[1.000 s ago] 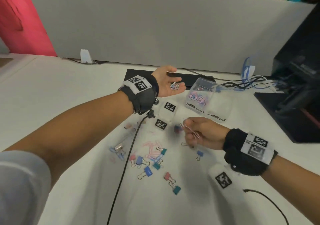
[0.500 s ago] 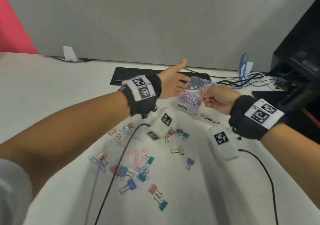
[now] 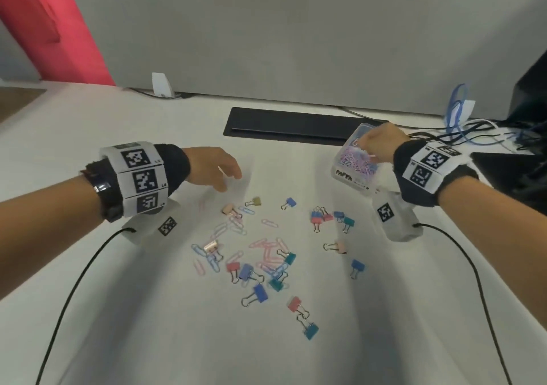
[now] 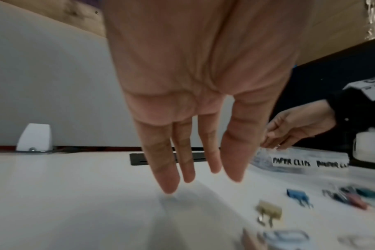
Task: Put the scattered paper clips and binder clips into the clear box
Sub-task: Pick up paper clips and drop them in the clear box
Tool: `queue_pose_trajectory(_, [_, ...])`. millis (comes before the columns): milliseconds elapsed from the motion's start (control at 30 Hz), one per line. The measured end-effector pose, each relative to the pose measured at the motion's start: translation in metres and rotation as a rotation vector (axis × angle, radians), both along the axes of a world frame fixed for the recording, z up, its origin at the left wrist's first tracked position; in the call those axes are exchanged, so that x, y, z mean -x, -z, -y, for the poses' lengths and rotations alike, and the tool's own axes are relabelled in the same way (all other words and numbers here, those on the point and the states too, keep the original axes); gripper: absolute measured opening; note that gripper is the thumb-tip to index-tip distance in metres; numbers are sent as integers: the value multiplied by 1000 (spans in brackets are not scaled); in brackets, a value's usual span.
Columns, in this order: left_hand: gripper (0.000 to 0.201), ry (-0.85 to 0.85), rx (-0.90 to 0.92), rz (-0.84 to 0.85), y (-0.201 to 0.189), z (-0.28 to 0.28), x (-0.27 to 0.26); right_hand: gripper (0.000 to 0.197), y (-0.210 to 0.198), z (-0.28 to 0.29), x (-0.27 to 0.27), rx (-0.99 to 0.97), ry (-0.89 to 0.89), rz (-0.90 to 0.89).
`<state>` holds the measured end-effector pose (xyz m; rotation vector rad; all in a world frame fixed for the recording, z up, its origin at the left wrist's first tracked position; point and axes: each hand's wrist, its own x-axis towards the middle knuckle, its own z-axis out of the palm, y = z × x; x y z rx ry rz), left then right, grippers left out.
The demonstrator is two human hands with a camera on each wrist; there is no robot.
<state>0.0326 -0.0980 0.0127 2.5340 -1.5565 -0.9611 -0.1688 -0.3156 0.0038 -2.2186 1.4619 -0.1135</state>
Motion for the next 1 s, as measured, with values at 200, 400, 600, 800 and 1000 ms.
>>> queue_pose_trajectory(200, [61, 59, -68, 118, 18, -21, 1, 13, -3, -23, 3, 149, -16, 50])
queue_pose_trajectory(400, [38, 79, -25, 204, 29, -33, 3, 26, -4, -31, 3, 217, -34, 72])
queue_pose_trajectory(600, [27, 38, -22, 101, 32, -46, 4, 27, -2, -105, -2, 129, -399, 164])
queue_pose_trajectory(800, [25, 93, 128, 45, 31, -47, 20, 39, 24, -159, -21, -76, -741, -142])
queue_pose_trajectory(1000, [37, 173, 93, 219, 29, -37, 24, 27, 37, -165, -38, 5, -702, -142])
